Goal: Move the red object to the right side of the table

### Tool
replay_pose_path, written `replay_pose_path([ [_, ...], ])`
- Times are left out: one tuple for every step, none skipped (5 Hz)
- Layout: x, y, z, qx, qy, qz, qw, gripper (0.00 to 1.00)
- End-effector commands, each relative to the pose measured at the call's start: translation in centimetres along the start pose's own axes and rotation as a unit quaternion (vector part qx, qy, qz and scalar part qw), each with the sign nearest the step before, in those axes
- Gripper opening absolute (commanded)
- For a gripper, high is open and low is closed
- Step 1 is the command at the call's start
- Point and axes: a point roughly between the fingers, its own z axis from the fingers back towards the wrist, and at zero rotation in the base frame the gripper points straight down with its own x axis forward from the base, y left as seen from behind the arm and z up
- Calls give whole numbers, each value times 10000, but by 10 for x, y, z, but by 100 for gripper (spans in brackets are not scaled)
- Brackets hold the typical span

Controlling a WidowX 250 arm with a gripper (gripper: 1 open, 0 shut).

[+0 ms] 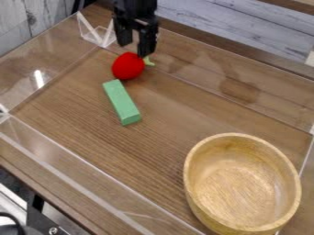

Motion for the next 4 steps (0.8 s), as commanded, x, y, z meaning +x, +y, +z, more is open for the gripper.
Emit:
replay_pose_path([
  [2,2,7,148,-106,-13,9998,100],
  [-1,4,-1,140,-12,23,9999,100],
  [-3,6,-7,116,58,63,9999,100],
  [-6,8,-12,81,112,106,9998,100],
])
